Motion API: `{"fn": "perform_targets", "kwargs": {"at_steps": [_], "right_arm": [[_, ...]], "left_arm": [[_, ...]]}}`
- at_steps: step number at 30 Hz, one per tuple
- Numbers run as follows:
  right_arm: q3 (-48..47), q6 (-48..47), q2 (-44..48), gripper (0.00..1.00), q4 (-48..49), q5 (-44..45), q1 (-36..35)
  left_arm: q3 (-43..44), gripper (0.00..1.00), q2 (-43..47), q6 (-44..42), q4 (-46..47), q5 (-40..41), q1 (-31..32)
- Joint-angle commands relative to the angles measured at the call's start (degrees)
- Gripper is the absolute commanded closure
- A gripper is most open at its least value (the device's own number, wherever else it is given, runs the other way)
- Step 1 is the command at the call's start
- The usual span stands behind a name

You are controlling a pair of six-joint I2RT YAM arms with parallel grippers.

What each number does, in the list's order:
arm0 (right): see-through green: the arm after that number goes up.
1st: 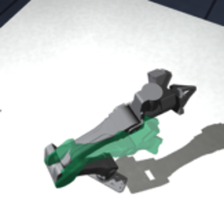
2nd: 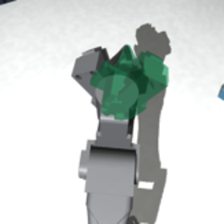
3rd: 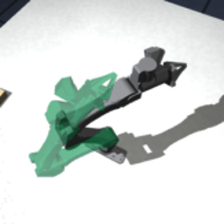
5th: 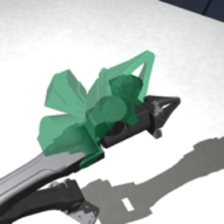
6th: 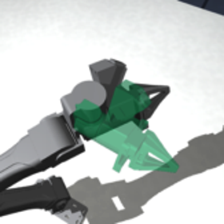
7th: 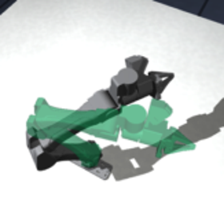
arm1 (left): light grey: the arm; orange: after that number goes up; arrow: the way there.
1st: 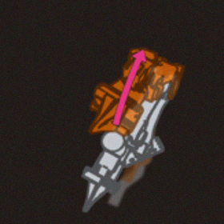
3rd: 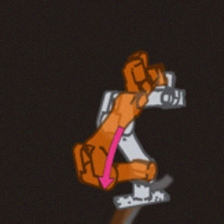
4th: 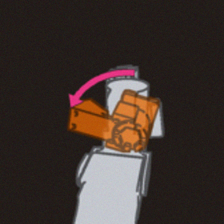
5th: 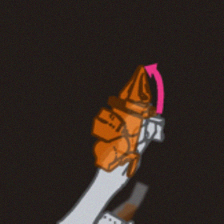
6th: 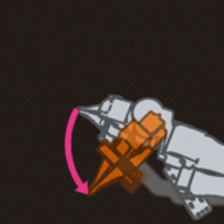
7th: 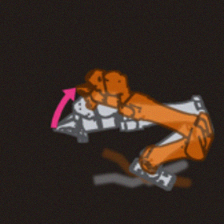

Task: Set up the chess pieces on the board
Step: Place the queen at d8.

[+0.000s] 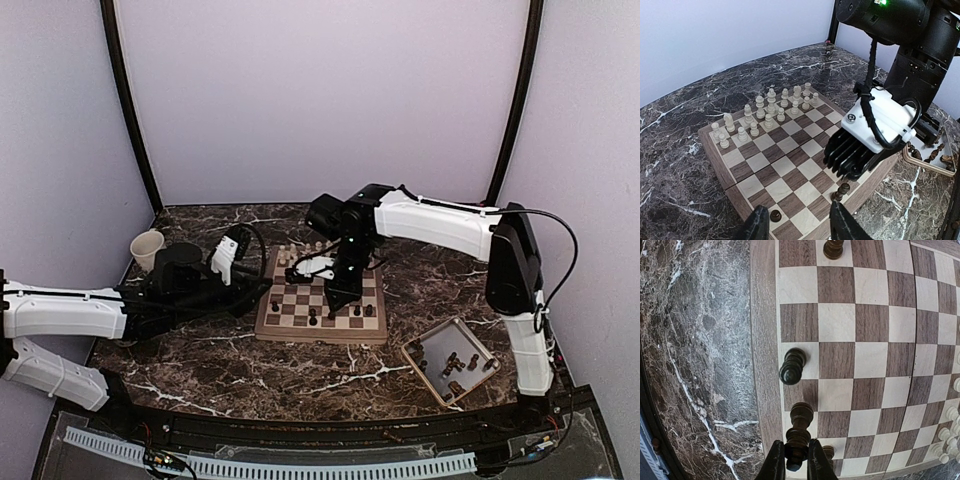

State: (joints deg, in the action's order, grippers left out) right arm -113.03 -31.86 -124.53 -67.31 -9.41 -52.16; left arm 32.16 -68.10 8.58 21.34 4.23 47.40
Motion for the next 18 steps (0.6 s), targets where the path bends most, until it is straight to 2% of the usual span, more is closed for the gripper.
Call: {"fn": "perform_targets", "kwargs": {"at_steps": [1,10,18], "right_arm": [[-2.42,-0.54,-1.60,0.95,-0.76,-0.73,-1.35],[-3.29,-0.45,-2.99,0.94,-0.66,-0.09,-1.80],[-3.71,-0.44,-3.61,0.89,-0.98,-0.79,-1.89]], "left_arm": [[-1.35,0.56,2.32,0.58,1.02,0.55,-0.29],[-1.77,0.56,2.26,0.73,1.42,0.50,-0.29],[-1.78,0.55,1.52,0.82,1.60,0.24,-0.24]]}}
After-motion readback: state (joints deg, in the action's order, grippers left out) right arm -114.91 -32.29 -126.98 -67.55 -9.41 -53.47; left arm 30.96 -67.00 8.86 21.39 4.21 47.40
